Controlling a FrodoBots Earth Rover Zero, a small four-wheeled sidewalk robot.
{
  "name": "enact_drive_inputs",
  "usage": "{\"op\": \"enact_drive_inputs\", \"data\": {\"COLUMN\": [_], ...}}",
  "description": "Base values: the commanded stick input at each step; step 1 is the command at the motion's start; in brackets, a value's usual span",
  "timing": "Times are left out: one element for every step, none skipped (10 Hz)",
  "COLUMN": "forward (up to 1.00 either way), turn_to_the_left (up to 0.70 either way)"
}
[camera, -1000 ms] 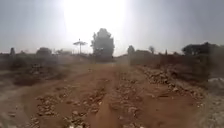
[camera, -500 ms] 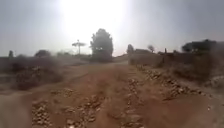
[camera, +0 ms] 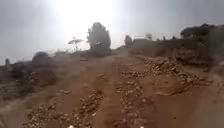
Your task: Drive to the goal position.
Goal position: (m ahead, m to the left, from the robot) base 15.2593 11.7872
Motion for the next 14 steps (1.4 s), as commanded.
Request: {"op": "enact_drive_inputs", "data": {"forward": [0.45,0.45,0.45,0.45,0.45,0.45,0.45,0.45,0.45,0.45,0.45,0.45,0.45,0.45], "turn_to_the_left": [0.0,0.0,0.0,0.0,0.0,0.0,0.0,0.0,0.0,0.0,0.0,0.0,0.0,0.0]}}
